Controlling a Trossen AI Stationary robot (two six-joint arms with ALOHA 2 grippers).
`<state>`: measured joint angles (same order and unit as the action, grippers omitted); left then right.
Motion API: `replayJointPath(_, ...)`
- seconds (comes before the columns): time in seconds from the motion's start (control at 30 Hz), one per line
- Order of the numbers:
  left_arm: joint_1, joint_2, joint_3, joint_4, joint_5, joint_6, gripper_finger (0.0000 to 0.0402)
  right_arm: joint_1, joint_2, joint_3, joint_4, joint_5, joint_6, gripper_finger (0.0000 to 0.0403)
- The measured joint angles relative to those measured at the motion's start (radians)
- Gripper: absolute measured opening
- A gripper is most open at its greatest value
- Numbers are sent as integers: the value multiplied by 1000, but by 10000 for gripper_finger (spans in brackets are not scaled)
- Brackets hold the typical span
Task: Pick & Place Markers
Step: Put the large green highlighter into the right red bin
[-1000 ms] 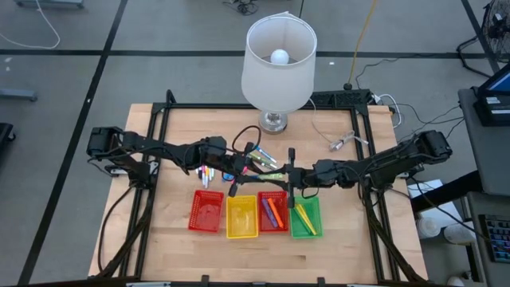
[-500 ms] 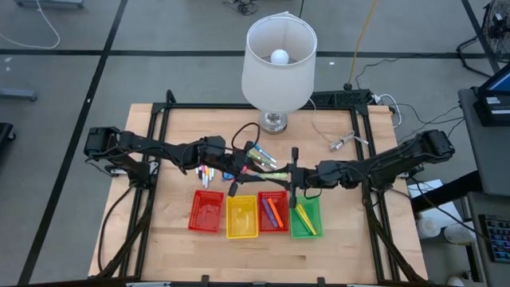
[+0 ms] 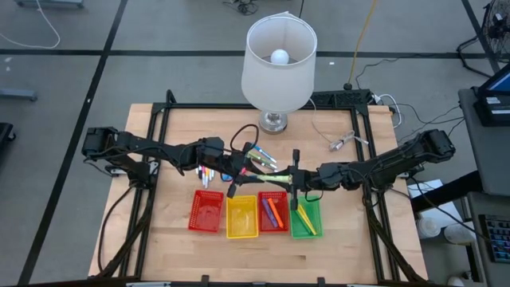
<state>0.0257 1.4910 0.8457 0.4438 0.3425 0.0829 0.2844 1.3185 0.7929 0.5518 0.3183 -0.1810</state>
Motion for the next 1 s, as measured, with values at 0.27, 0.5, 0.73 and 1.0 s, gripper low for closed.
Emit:
replayJointPath(0.27,-2,1,-7,-5,-50,-70,133,4,-5,1,9,-10,0,49)
replayJointPath(0.5,-10,0,-5,-158,-138,-26,247,6,-13,1,8,-8,5,49)
replayJointPath(0.73,0,-44,-4,-287,-225,-56,302,68,-21,3,-63,-113,153,49)
replayJointPath(1.0,15,-130,-1,-329,-374,-41,302,137,57,58,-281,-37,372,49)
